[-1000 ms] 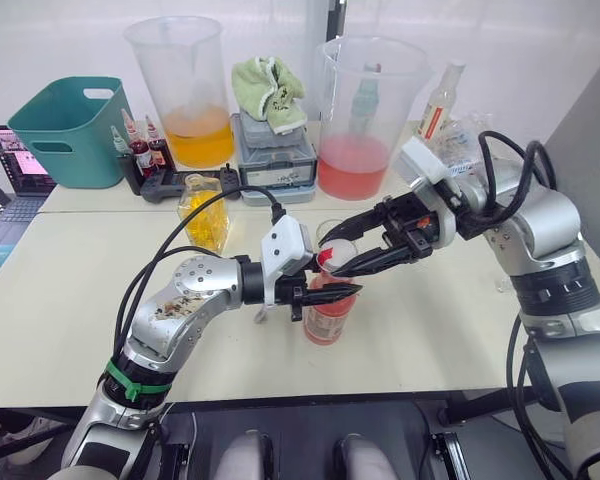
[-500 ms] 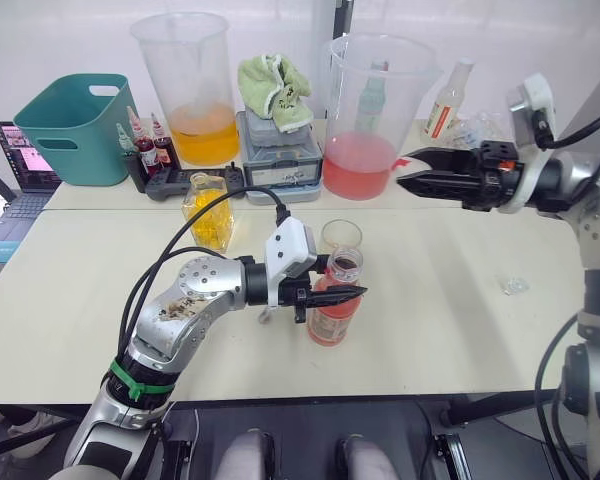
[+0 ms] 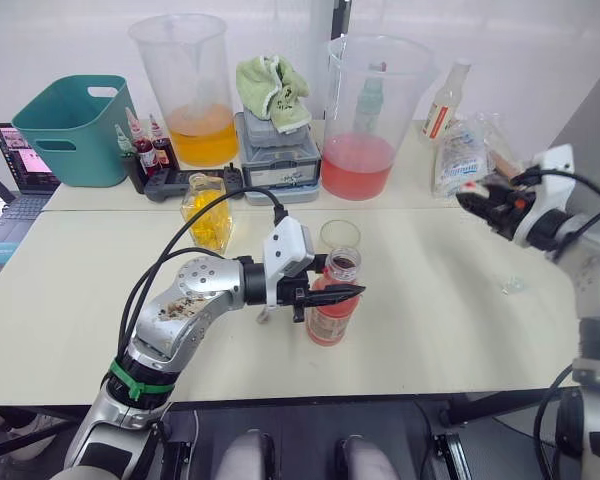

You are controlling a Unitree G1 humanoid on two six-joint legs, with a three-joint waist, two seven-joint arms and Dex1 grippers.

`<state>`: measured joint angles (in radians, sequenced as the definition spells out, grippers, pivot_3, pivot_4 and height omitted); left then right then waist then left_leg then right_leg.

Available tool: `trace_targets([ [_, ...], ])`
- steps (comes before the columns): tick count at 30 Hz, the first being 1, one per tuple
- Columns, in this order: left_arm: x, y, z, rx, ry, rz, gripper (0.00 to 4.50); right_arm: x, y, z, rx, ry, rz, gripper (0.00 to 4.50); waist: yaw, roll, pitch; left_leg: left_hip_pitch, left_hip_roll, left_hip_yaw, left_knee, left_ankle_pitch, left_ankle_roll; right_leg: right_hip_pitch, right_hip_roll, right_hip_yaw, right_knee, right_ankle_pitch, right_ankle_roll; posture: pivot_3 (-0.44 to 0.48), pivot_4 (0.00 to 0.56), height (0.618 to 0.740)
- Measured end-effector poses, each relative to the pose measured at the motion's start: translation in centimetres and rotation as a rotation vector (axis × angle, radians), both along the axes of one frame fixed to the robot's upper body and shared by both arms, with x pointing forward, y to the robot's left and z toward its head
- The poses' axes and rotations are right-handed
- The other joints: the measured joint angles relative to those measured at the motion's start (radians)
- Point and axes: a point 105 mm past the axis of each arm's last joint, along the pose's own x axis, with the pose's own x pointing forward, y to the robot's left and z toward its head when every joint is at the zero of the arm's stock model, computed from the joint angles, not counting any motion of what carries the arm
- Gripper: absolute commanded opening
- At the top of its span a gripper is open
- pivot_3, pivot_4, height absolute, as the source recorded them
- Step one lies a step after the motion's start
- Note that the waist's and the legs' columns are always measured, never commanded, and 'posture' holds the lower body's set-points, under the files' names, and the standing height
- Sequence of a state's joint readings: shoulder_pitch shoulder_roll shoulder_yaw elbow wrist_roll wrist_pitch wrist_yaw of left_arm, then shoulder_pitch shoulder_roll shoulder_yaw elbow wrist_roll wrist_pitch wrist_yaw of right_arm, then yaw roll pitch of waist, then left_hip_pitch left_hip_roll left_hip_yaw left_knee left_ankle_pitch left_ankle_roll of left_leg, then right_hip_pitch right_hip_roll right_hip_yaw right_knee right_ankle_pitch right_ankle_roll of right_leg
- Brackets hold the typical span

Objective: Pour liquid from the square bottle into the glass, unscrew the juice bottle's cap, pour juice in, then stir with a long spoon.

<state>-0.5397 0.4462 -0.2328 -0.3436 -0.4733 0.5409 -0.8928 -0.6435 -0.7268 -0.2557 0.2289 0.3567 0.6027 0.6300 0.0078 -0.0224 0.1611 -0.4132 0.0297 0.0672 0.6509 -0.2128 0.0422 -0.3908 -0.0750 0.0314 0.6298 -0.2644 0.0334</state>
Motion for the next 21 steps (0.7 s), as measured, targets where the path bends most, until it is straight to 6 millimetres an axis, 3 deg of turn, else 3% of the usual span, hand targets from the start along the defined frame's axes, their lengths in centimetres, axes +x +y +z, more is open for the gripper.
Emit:
trace_targets([
  [6,-0.1,0.5,0.0,-0.009,-0.002,0.029,1.56,1.1,-2.3,-3.0,-0.041,0.059,-0.202,1.59,-0.007,0.0,0.0,0.0,0.0,0.0,0.0,0.0,0.0,0.0,0.002,0.001,0.0,0.0,0.0,0.0,0.15,0.74],
  [15,-0.2,0.7,0.1,0.001,-0.004,0.048,1.56,2.2,-1.7,-7.7,-0.051,0.181,-0.242,1.59,-0.019,0.0,0.0,0.001,0.0,0.0,0.0,0.0,0.0,0.0,0.005,0.007,0.0,0.0,0.001,0.0,0.15,0.74],
  [21,-0.1,0.9,0.1,0.004,-0.002,0.056,1.56,2.5,-1.9,-9.1,-0.086,0.24,-0.256,1.59,-0.022,0.0,0.0,0.001,0.001,0.0,0.0,0.0,0.0,0.0,0.007,0.009,0.0,0.0,0.001,0.0,0.15,0.74],
])
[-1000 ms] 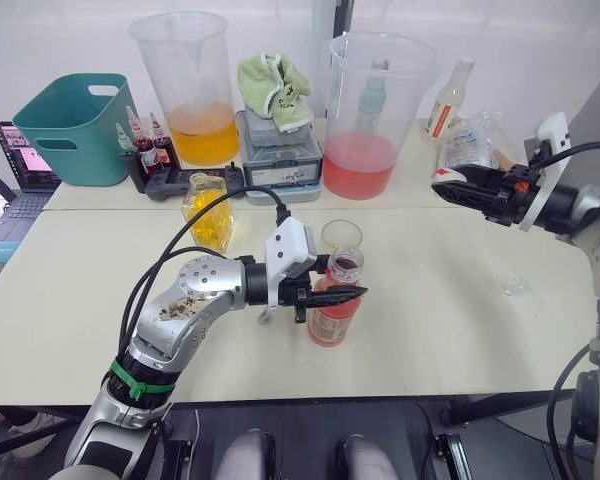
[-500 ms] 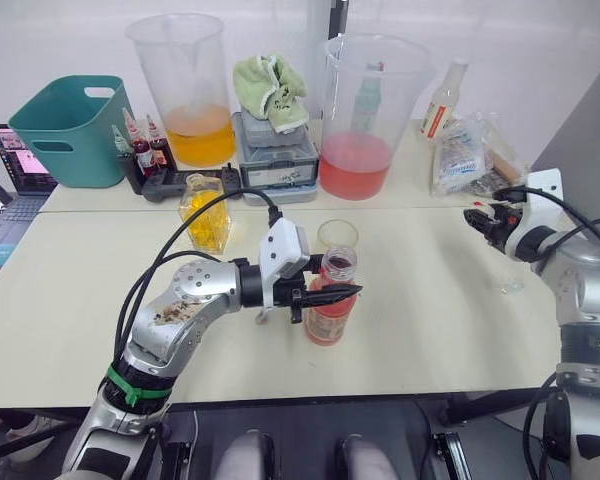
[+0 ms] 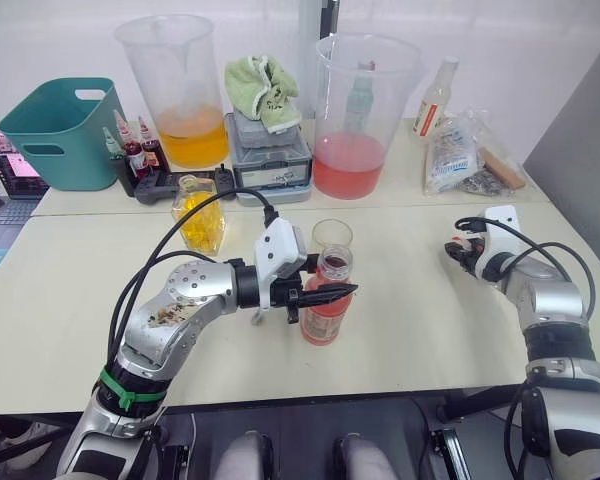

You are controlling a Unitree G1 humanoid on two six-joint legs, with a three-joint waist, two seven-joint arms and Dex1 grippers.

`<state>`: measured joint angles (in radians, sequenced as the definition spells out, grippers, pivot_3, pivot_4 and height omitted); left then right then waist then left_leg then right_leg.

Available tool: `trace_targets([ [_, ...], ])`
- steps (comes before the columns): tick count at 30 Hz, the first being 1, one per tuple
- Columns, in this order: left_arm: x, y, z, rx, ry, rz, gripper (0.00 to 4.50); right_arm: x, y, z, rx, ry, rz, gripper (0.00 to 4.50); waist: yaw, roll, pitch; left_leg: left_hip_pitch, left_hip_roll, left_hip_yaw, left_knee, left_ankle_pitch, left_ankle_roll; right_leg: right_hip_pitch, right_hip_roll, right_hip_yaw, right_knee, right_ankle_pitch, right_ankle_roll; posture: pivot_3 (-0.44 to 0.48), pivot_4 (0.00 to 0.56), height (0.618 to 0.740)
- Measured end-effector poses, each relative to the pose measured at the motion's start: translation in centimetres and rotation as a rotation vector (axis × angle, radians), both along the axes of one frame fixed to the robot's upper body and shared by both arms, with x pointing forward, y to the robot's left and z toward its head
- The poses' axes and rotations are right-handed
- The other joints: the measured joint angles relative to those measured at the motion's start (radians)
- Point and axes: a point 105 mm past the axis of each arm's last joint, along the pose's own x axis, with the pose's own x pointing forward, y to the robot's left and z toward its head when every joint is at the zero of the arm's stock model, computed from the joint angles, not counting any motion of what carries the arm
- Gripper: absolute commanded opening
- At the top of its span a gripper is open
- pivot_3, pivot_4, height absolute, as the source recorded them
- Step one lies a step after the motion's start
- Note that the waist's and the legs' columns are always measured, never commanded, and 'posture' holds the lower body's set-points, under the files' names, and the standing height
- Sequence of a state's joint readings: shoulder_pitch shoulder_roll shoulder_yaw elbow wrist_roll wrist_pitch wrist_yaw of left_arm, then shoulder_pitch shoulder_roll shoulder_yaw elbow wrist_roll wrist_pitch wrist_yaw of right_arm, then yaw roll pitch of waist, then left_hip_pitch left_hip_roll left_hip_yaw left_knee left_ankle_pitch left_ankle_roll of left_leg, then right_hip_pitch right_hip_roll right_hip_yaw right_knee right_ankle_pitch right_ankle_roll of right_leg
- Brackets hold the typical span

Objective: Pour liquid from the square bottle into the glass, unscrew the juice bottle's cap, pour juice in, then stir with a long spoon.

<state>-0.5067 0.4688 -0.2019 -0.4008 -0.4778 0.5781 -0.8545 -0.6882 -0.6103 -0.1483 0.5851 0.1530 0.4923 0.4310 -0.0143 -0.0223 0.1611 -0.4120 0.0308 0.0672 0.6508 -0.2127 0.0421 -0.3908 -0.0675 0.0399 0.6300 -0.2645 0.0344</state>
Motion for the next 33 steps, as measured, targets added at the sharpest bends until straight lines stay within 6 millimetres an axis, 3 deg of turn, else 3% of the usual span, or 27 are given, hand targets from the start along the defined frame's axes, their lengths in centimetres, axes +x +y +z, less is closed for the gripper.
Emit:
trace_targets([
  [8,0.0,0.0,0.0,0.0,0.001,0.001,1.56,0.0,-0.1,-0.5,-0.011,0.022,-0.004,1.59,0.0,0.0,0.0,0.0,0.0,0.0,0.0,0.0,0.0,0.0,0.001,0.001,0.0,0.0,0.0,0.0,0.15,0.74],
  [10,0.0,0.0,0.0,0.0,0.001,0.001,1.56,0.0,-0.1,-0.5,-0.01,0.024,-0.005,2.63,0.0,0.0,0.0,0.0,0.0,0.0,0.0,0.0,0.0,0.0,0.001,0.001,0.0,0.0,0.0,0.0,0.15,0.74],
  [14,0.0,0.0,0.0,-0.001,0.002,0.002,1.56,-0.1,0.0,-0.4,-0.006,0.031,-0.005,4.04,0.0,0.0,0.0,0.0,0.0,0.0,0.0,0.0,0.0,0.0,0.001,0.001,0.0,0.0,0.0,0.0,0.15,0.74],
  [16,0.0,0.1,0.0,-0.001,0.002,0.003,1.56,0.0,0.3,0.5,-0.012,0.009,0.005,4.46,0.0,0.0,0.0,0.0,0.0,0.0,0.0,0.0,0.0,0.0,0.001,0.002,0.0,0.0,0.0,0.0,0.15,0.74],
  [21,0.0,0.1,-0.1,0.0,0.003,0.002,1.56,0.0,1.0,4.1,0.0,-0.109,0.037,4.46,0.001,0.0,0.0,0.0,0.0,0.0,0.0,0.0,0.0,0.0,0.001,0.002,0.0,0.0,0.0,0.0,0.15,0.74],
  [26,0.0,0.2,0.0,0.002,0.007,-0.005,1.56,-1.5,2.2,7.5,-0.054,-0.209,0.187,4.46,0.001,0.0,0.0,0.0,0.001,0.0,0.0,0.0,0.0,0.0,0.001,0.001,0.0,0.0,0.0,0.0,0.15,0.74],
  [31,0.0,1.4,0.1,-0.007,0.034,0.013,1.56,-4.7,6.5,12.7,-0.01,-0.305,0.544,4.46,-0.01,0.0,0.0,0.002,0.004,0.0,-0.001,0.0,0.0,0.0,0.006,0.003,0.0,0.0,0.0,0.0,0.15,0.74],
  [33,0.0,1.9,0.2,-0.011,0.045,0.022,1.56,-6.0,7.8,13.7,-0.027,-0.311,0.645,4.46,-0.01,0.0,0.0,0.002,0.005,-0.001,-0.002,0.0,0.0,0.0,0.007,0.003,0.0,0.0,-0.001,0.0,0.15,0.74],
])
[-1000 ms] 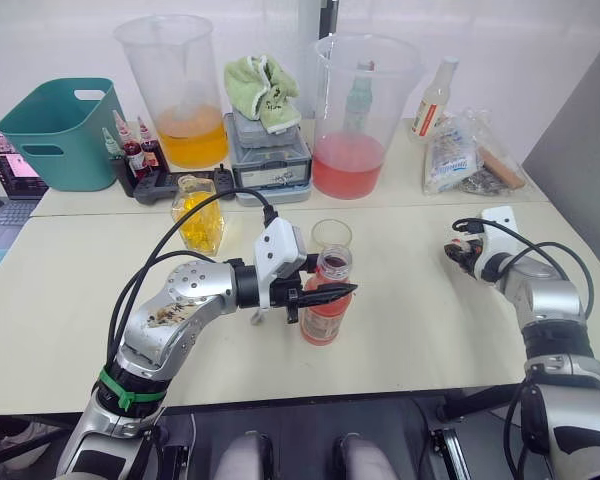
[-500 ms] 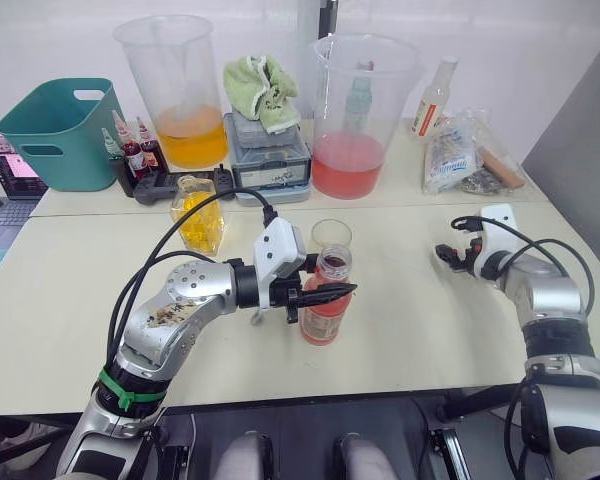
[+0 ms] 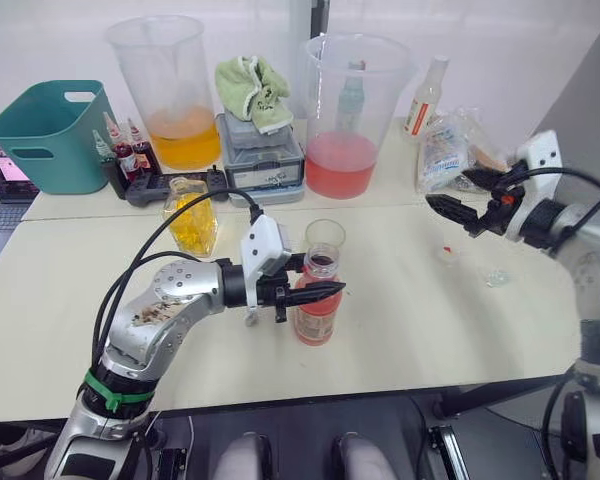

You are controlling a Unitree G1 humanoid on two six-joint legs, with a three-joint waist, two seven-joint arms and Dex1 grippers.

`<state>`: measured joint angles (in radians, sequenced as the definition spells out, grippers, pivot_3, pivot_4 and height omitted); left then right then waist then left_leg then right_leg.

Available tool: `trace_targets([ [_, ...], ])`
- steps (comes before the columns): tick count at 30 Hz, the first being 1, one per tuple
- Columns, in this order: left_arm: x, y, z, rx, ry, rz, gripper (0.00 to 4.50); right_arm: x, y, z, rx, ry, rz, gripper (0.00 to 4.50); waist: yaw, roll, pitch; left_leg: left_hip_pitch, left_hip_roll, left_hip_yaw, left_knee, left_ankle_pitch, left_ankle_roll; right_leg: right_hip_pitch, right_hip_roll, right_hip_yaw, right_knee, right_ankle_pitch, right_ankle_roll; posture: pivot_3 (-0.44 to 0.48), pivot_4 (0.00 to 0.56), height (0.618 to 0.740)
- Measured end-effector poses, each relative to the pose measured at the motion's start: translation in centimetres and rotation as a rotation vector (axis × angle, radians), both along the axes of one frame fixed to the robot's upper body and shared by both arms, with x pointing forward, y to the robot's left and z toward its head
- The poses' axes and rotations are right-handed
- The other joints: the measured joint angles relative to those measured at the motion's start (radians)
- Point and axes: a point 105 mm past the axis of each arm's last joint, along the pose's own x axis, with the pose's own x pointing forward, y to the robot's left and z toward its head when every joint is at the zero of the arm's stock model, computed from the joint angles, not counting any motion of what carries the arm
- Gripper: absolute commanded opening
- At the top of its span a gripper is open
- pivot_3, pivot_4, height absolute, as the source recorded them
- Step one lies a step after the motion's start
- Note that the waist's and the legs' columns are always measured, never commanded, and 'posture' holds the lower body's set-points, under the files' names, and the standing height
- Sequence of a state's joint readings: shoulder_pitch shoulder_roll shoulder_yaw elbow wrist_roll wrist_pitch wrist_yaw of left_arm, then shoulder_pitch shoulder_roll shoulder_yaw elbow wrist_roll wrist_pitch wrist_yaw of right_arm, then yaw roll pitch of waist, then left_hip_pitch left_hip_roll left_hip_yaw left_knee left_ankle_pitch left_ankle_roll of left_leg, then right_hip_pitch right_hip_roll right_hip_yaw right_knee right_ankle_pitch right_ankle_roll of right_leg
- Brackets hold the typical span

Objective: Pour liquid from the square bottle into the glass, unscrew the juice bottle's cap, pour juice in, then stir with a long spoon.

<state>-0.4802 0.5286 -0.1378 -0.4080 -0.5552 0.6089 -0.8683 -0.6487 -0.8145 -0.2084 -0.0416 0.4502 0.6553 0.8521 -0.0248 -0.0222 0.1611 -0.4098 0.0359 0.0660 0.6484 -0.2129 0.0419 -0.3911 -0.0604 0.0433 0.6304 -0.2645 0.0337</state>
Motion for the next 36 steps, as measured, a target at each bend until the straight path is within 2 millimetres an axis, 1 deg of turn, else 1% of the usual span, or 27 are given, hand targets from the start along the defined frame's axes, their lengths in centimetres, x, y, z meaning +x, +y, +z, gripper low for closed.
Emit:
trace_targets([
  [3,0.1,0.9,0.3,-0.023,0.025,0.039,1.56,-1.9,1.6,0.1,-0.026,0.047,0.13,4.46,0.0,0.0,0.0,0.0,0.0,0.0,-0.001,0.0,0.0,0.0,0.0,0.0,0.0,0.0,0.0,0.0,0.15,0.74],
  [5,0.4,1.5,0.6,-0.043,0.06,0.069,1.56,-2.7,2.6,0.0,-0.02,0.072,0.195,4.46,-0.001,0.0,0.0,-0.002,0.0,0.0,-0.001,0.0,0.0,-0.002,0.0,0.001,0.0,0.0,0.0,0.0,0.15,0.74],
  [7,0.7,2.6,1.0,-0.051,0.091,0.113,1.56,-3.2,3.3,0.0,-0.021,0.082,0.232,4.46,0.001,-0.001,0.0,-0.007,0.0,0.0,0.0,0.001,-0.001,-0.008,-0.001,0.001,0.002,0.0,0.0,0.0,0.15,0.74],
  [10,1.3,3.9,2.5,-0.063,0.087,0.171,1.56,-3.3,3.7,-0.3,-0.018,0.103,0.248,4.46,0.01,-0.001,0.001,-0.016,-0.001,0.0,0.004,0.002,-0.002,-0.016,-0.001,0.001,0.005,0.0,0.0,0.0,0.15,0.74],
  [12,1.4,4.3,3.8,-0.068,0.06,0.18,1.56,-3.3,4.0,-0.6,-0.016,0.118,0.261,4.46,0.014,-0.001,0.001,-0.018,-0.002,0.0,0.009,0.0,0.0,-0.017,-0.002,0.001,0.012,0.0,0.0,0.0,0.15,0.74],
  [15,1.8,5.1,5.4,-0.058,0.018,0.202,1.56,-3.4,4.4,-0.9,-0.015,0.126,0.275,4.46,0.022,-0.001,0.001,-0.02,-0.003,-0.002,0.011,0.0,0.0,-0.018,-0.002,0.0,0.011,0.0,0.0,0.0,0.15,0.74],
  [20,3.6,5.5,7.4,-0.1,-0.056,0.247,1.56,-3.5,5.2,-1.0,-0.007,0.115,0.291,4.46,0.033,-0.002,0.002,-0.021,-0.004,-0.002,0.012,0.001,-0.001,-0.018,-0.001,0.0,0.011,0.0,0.0,0.0,0.15,0.74],
  [22,4.6,5.6,7.3,-0.076,-0.075,0.266,1.56,-3.5,5.3,-1.0,0.002,0.124,0.277,4.46,0.034,-0.002,0.002,-0.021,-0.004,-0.002,0.012,0.001,-0.001,-0.018,-0.001,0.0,0.012,0.0,0.0,0.0,0.15,0.74],
  [24,5.5,5.7,6.7,-0.051,-0.076,0.288,1.56,-3.6,5.3,-1.1,0.006,0.133,0.262,4.46,0.035,-0.002,0.002,-0.021,-0.003,-0.002,0.012,0.001,-0.001,-0.018,-0.001,0.0,0.012,0.0,0.0,0.0,0.15,0.74],
  [27,7.5,5.8,6.4,-0.03,-0.087,0.318,1.56,-4.2,5.0,-1.5,0.001,0.151,0.241,4.46,0.04,-0.002,0.002,-0.023,-0.004,-0.002,0.012,0.001,-0.001,-0.02,-0.001,-0.001,0.012,0.0,0.0,0.0,0.15,0.74],
  [30,9.3,5.4,6.7,-0.015,-0.151,0.343,1.56,-5.0,4.8,-1.8,0.009,0.159,0.218,4.46,0.042,-0.002,0.002,-0.027,-0.004,-0.003,0.014,0.001,-0.001,-0.023,-0.001,-0.001,0.013,0.0,0.0,0.0,0.15,0.74],
  [32,10.4,5.3,6.7,0.003,-0.192,0.364,1.56,-5.5,4.8,-1.8,0.017,0.157,0.207,4.46,0.042,-0.002,0.002,-0.031,-0.005,-0.003,0.015,0.001,-0.001,-0.029,-0.001,0.0,0.016,0.0,0.0,0.0,0.15,0.74],
  [34,11.3,5.4,6.3,0.016,-0.209,0.383,1.56,-5.8,4.7,-1.9,0.021,0.162,0.193,4.46,0.038,-0.002,0.002,-0.032,-0.005,-0.002,0.016,0.001,-0.001,-0.031,-0.001,0.0,0.018,0.001,0.0,0.0,0.15,0.74],
  [36,12.3,4.8,5.7,0.04,-0.234,0.392,1.56,-6.2,4.4,-2.0,0.03,0.165,0.166,4.46,0.038,-0.002,0.002,-0.032,-0.005,-0.003,0.016,0.001,-0.001,-0.031,0.0,0.0,0.018,0.001,0.0,0.0,0.15,0.74],
])
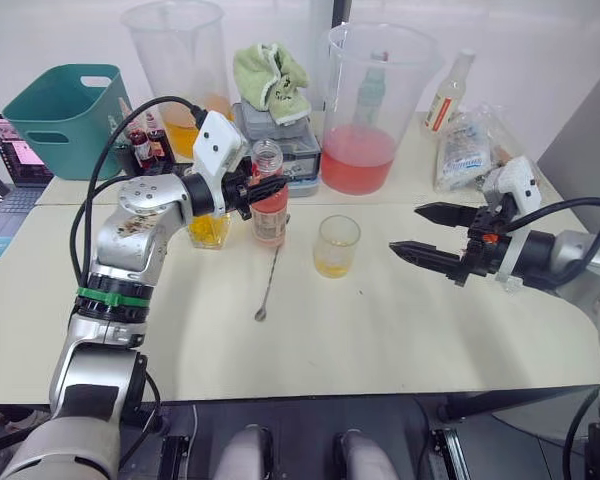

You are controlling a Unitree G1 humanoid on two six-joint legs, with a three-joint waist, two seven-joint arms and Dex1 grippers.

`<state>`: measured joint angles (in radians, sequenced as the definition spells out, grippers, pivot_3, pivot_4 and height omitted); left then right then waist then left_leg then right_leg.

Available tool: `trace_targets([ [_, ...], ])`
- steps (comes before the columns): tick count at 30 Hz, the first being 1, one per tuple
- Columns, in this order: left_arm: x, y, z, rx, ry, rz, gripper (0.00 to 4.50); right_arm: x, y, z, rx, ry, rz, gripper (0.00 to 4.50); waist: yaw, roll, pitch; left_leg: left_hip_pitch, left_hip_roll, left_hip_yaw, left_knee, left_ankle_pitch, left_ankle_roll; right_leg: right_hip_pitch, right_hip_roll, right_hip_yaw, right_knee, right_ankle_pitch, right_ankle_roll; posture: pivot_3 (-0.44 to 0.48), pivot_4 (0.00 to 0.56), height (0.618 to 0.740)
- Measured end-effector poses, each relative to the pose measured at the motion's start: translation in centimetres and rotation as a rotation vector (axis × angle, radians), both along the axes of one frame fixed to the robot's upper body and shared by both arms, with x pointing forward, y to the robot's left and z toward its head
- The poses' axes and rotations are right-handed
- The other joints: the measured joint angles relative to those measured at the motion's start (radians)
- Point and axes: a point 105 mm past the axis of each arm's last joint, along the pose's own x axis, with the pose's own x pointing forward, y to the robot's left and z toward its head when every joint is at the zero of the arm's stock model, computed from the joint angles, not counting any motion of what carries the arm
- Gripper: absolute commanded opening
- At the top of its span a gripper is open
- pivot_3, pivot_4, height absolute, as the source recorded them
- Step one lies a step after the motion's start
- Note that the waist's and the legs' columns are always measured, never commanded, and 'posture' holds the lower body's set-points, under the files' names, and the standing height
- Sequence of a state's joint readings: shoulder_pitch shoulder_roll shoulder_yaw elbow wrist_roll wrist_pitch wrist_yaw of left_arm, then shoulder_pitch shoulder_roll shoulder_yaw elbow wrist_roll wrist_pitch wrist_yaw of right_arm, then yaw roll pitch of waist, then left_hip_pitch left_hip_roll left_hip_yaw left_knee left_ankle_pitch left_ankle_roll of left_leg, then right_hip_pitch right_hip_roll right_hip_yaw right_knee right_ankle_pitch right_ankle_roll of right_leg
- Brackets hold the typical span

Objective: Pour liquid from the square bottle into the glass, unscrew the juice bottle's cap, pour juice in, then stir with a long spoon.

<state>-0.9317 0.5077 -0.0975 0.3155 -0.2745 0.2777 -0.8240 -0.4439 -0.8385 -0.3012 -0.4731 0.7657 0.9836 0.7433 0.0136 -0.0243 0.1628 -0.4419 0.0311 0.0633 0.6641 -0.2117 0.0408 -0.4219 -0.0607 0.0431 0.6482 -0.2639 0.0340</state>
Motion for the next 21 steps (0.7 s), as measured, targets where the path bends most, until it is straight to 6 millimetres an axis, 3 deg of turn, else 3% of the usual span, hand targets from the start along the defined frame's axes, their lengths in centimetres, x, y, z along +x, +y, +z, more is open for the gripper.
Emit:
trace_targets([
  [6,2.7,-1.3,-0.4,0.116,-0.078,0.071,1.56,-0.9,-0.7,-0.1,-0.005,0.009,-0.061,4.46,0.0,0.0,0.0,-0.002,-0.001,0.0,0.002,0.0,0.0,0.0,0.0,0.0,-0.001,0.0,0.0,0.0,0.15,0.74],
  [14,3.9,-2.8,-1.1,0.254,-0.144,0.071,1.56,-1.3,-1.0,0.2,0.006,-0.009,-0.106,4.46,-0.001,0.0,0.0,-0.003,-0.002,-0.001,0.003,0.0,0.0,0.0,0.001,-0.001,0.0,0.0,0.0,0.0,0.15,0.74],
  [21,3.7,-5.6,-1.9,0.378,-0.251,0.026,1.56,-1.6,-1.4,0.1,0.019,-0.012,-0.146,4.46,0.001,0.0,0.0,-0.004,-0.001,-0.001,0.004,0.0,0.001,0.0,0.001,-0.001,0.0,0.0,0.001,0.0,0.15,0.74],
])
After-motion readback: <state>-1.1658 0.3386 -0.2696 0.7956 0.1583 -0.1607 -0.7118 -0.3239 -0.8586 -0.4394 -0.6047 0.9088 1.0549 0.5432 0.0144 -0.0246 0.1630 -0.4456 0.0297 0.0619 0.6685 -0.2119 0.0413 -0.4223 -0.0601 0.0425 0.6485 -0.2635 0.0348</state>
